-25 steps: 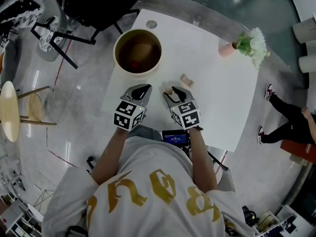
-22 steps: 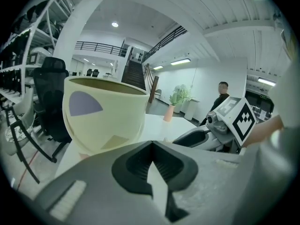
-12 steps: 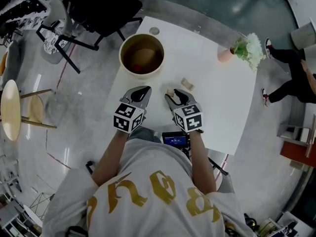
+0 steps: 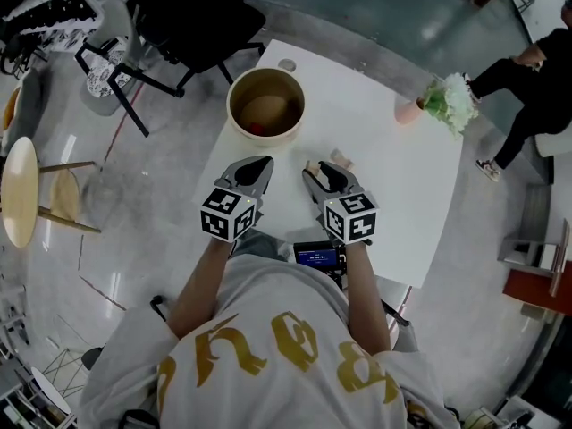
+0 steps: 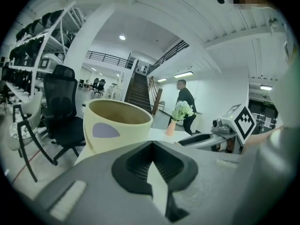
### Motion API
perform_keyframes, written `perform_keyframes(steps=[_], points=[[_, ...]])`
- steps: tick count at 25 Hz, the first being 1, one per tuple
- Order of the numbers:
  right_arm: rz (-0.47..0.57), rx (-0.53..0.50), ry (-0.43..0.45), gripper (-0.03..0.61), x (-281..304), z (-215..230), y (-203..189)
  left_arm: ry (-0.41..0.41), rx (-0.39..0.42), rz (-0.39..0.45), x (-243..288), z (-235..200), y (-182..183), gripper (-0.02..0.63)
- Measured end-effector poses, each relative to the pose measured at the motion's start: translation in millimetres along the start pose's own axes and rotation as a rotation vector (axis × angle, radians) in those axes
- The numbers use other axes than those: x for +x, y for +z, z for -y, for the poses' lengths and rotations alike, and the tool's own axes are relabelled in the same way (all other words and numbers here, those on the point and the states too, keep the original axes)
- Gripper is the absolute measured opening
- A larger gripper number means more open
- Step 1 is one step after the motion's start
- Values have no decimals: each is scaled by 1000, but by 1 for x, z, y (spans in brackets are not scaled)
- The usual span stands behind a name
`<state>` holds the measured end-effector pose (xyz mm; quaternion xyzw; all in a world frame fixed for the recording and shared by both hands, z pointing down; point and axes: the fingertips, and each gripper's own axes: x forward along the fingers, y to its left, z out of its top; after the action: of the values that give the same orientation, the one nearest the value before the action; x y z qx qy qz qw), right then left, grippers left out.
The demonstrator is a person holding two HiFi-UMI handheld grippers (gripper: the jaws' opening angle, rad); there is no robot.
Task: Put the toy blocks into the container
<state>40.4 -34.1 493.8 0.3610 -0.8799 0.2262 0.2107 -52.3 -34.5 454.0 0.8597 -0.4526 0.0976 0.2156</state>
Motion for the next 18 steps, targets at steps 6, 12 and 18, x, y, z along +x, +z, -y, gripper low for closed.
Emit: perform_keyframes(steps=[6, 12, 18], points=[[39, -31, -16, 198, -16, 6, 23, 53, 36, 36, -16, -9, 21, 2], [53, -107, -16, 198, -16, 7, 41, 91, 49, 96, -29, -17, 45, 2], [79, -107, -2, 198, -13, 5, 58, 118, 49, 131, -38, -27, 61, 2]])
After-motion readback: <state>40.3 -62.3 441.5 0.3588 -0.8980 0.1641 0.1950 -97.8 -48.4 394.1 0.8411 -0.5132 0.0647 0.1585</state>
